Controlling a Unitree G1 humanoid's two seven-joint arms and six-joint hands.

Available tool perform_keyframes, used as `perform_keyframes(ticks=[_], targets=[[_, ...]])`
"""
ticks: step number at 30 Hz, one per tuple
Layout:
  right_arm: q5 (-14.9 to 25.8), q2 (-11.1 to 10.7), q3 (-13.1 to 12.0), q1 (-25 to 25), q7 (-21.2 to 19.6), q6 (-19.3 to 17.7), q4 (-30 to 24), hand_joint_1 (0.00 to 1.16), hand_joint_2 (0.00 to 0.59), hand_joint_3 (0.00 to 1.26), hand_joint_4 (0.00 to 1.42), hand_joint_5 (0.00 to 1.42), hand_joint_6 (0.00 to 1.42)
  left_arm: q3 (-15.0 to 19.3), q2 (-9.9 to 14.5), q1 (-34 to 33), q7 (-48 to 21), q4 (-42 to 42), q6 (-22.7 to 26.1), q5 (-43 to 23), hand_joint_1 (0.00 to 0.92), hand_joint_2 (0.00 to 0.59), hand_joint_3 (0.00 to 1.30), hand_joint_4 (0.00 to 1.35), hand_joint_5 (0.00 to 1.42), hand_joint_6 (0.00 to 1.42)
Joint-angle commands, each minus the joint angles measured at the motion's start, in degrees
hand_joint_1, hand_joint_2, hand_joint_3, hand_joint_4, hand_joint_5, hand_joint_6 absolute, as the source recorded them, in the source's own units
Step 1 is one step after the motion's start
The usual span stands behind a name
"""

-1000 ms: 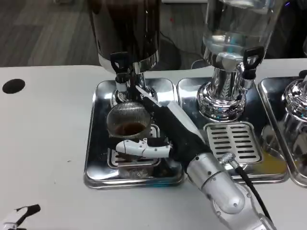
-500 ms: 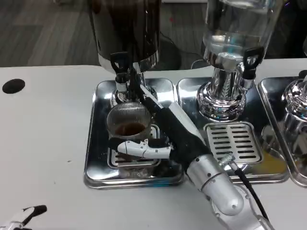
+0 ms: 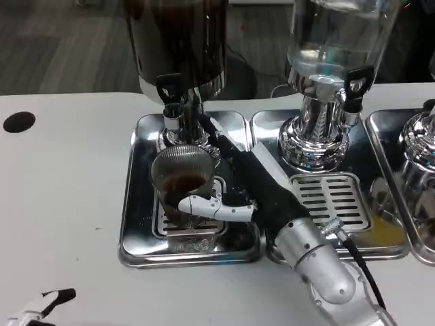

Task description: Grasp the cup under the faucet to collect the drink, then remove the cup.

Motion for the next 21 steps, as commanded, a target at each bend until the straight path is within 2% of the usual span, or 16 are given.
perform_keyframes(ticks=[1, 11, 21], targets=[[0.57, -0.3, -0.21, 0.18, 0.45, -1.76, 1.2, 0.71, 0.083, 0.03, 0.0, 0.01, 0.0, -0.26, -0.17, 0.98, -1.0, -0.73, -0.02, 0.74, 0.0, 0.063, 0.26, 0.2, 0.37, 0.73], [0.46, 0.33, 0.21, 0.84, -0.09, -3.21, 3.28, 0.71, 0.085, 0.03, 0.0, 0.01, 0.01, -0.04, -0.33, 2.13, -0.57, -0.39, -1.08, 1.16, 0.0, 0.064, 0.27, 0.2, 0.37, 0.73], [0.08, 2.08, 1.16, 0.38, -1.19, -5.11, 7.16, 0.71, 0.086, 0.04, 0.0, 0.01, 0.01, 0.68, -0.33, 3.7, -0.54, -0.35, -2.02, 1.09, 0.0, 0.064, 0.28, 0.2, 0.37, 0.73]])
